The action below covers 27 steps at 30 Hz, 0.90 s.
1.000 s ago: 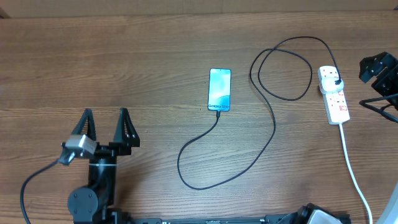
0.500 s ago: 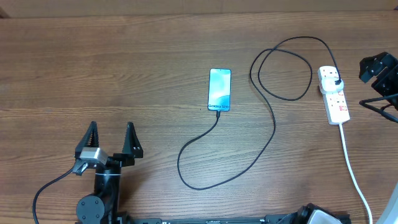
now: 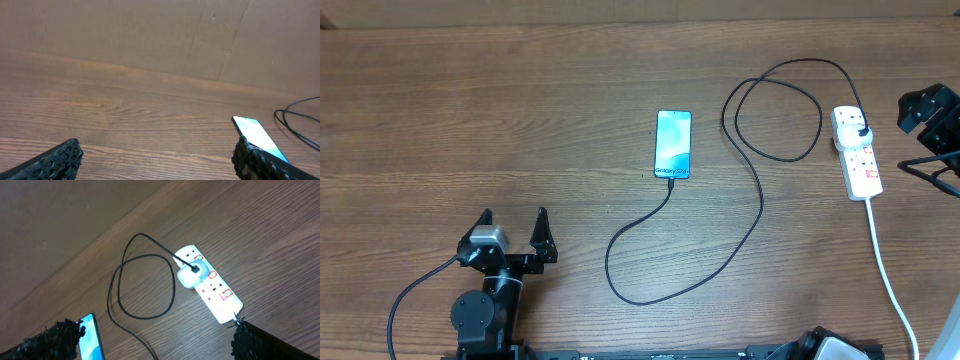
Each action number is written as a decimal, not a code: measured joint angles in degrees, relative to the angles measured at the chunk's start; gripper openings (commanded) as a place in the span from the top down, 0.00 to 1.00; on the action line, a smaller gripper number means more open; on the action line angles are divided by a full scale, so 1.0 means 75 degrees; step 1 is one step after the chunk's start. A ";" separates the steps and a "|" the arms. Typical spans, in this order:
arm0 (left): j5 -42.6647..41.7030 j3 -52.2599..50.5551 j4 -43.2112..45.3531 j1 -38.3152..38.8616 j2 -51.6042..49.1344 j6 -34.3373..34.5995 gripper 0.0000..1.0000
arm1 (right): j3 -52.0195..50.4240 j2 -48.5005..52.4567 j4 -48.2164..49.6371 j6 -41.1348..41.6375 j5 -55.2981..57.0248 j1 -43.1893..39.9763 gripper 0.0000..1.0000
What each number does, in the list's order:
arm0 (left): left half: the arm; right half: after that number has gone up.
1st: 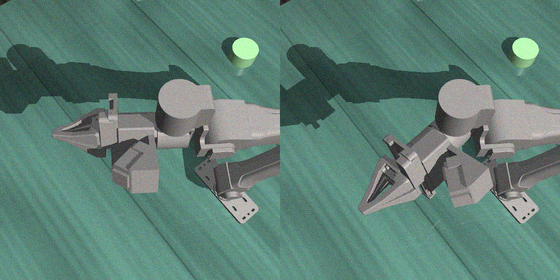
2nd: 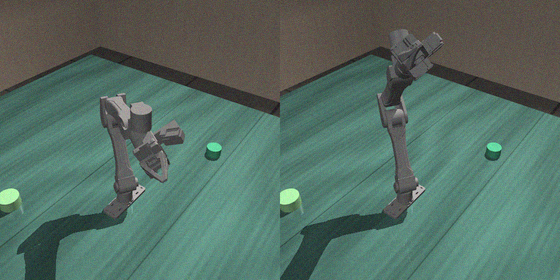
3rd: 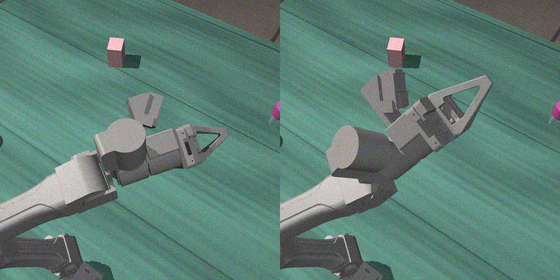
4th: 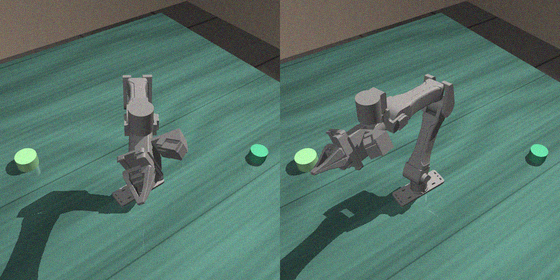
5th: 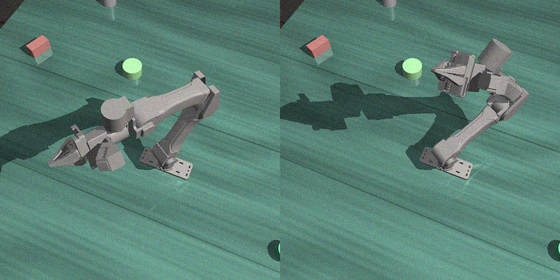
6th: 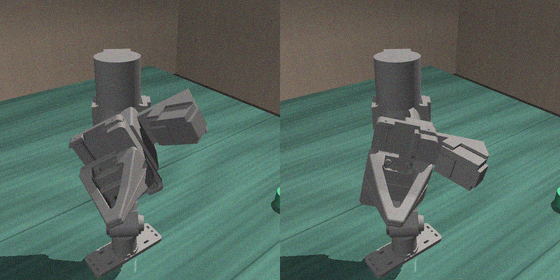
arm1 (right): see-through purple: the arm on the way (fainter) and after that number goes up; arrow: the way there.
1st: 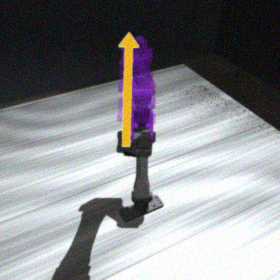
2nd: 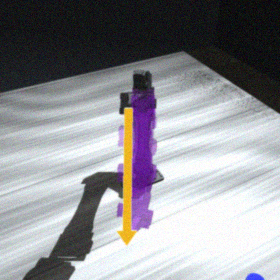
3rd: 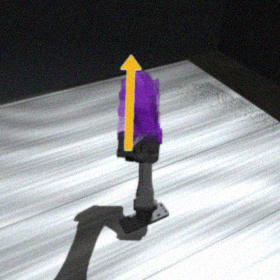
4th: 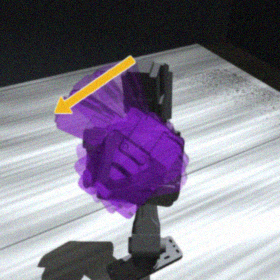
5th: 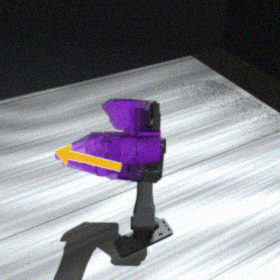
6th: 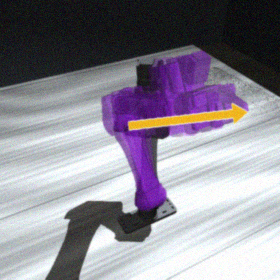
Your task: Plug charger to phone and switch on socket
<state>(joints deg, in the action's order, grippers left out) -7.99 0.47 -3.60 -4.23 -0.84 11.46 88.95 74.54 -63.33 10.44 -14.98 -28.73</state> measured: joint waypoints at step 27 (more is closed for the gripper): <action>0.0000 0.0000 0.0000 0.0000 0.0000 -0.0358 0.00 | 0.0000 0.0000 -0.0003 0.0006 0.0006 0.0000 0.00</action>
<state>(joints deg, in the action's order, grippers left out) -7.99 0.47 -3.60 -4.23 -0.84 8.78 88.95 74.54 -63.35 10.48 -14.94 -28.73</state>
